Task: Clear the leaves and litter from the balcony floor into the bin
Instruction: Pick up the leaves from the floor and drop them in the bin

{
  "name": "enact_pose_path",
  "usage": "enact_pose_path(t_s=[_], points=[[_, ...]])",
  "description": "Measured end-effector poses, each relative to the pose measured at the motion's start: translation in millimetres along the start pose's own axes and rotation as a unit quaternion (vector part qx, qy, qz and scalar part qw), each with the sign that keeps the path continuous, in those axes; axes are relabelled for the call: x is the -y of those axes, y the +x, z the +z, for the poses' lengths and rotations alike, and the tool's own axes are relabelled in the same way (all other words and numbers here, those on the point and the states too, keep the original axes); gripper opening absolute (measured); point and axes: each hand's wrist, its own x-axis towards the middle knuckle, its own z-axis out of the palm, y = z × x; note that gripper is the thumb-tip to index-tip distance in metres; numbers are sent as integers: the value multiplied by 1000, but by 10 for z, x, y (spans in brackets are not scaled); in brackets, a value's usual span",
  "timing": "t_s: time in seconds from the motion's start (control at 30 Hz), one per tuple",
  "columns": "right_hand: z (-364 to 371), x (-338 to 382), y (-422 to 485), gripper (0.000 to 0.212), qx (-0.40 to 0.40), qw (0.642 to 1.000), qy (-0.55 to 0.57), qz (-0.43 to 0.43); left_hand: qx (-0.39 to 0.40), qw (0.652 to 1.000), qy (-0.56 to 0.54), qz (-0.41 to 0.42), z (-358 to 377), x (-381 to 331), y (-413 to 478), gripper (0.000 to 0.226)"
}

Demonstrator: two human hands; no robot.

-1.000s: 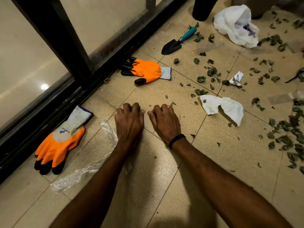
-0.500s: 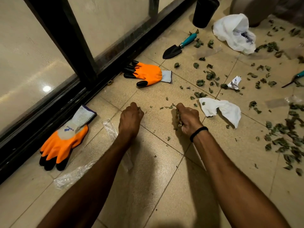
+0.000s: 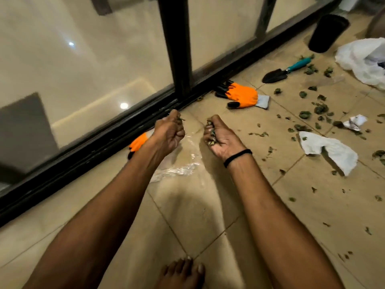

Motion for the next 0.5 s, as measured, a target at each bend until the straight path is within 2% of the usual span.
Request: enact_pose_path(t_s=[0.1,0.23,0.33,0.5], points=[[666,-543,-155,33,65,997,-20,28,-52,995,-72,36,-557,-460,-377,33],[1661,-1355,-532,37,169,979,-70,89,-138,975,-107,134,-1440,-1121,-1140,33],[2363,-2130,-1008,36,253,949,-83,171,-210,944,-128,218,-2288,-1596,-1949,35],[3061,-3474,-2044,38,322,890,-127,299,-359,863,-175,310,-3701,-2091,-3399,31]])
